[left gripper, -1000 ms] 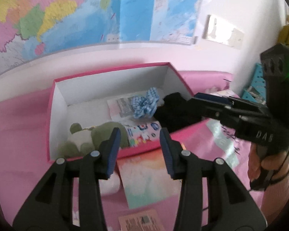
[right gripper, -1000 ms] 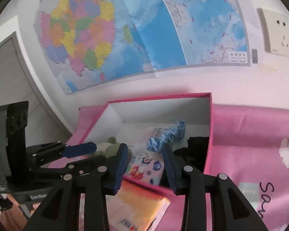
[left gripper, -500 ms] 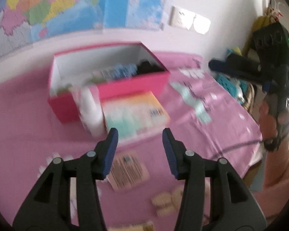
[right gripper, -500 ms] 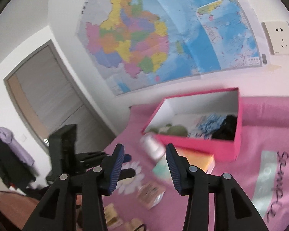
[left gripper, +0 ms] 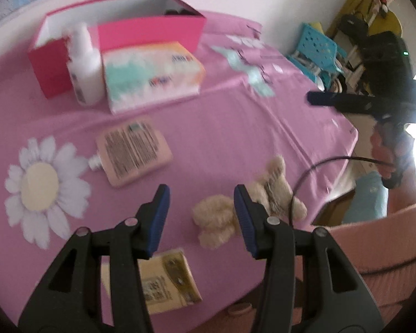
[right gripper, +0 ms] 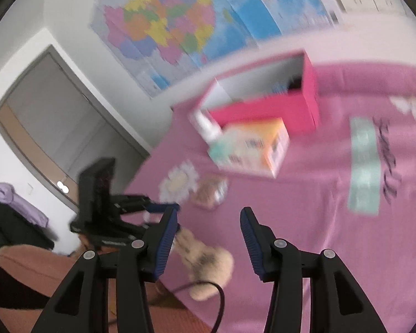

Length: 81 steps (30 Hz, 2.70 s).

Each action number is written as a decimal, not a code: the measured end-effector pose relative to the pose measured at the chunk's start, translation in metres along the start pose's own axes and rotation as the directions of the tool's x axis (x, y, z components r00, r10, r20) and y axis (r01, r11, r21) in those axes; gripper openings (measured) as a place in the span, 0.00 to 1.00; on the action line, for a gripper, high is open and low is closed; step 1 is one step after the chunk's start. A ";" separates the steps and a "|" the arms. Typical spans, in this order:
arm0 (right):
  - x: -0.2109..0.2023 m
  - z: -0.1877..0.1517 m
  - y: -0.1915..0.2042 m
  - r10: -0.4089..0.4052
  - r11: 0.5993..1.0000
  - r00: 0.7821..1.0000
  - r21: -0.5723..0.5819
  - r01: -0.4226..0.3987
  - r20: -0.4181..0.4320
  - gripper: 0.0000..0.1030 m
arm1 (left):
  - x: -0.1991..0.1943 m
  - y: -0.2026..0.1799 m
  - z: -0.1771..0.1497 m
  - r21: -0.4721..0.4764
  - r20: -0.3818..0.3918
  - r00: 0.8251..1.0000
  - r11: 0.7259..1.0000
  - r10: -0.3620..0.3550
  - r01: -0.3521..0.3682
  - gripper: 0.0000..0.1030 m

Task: Organize soft objects
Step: 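Move the right gripper to the beige teddy bear and grasp it, then lift the teddy bear, carry it into the pink box, release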

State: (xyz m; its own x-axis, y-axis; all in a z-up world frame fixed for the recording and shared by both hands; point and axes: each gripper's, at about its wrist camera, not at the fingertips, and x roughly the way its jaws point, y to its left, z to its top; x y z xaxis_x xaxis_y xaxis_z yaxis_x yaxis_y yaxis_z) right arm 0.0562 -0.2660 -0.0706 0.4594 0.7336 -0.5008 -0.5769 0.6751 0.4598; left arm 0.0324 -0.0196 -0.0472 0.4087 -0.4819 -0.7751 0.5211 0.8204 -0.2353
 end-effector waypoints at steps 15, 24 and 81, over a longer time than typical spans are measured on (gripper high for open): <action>0.084 -0.054 -0.020 0.082 0.994 0.973 0.089 -0.064 -0.214 0.55 | 0.021 0.003 -0.015 -0.040 -0.078 0.996 0.998 -0.042 0.039 0.57; 0.086 -0.038 -0.025 0.080 0.994 0.991 0.078 -0.071 -0.111 0.20 | 0.025 0.010 -0.015 -0.071 -0.091 0.992 0.994 -0.085 0.078 0.57; 0.113 0.195 -0.074 0.011 1.000 0.975 -0.005 -0.011 0.223 0.19 | 0.030 0.068 0.211 -0.096 0.162 0.951 0.963 0.263 -0.250 0.30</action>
State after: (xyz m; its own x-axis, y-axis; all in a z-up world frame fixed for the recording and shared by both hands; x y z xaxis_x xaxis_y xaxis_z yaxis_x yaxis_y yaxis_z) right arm 0.2823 -0.2180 -0.0177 0.5920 0.7400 -0.3191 -0.5850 0.6670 0.4614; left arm 0.2385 -0.0433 0.0372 0.6474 -0.2925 -0.7038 0.3278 0.9405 -0.0893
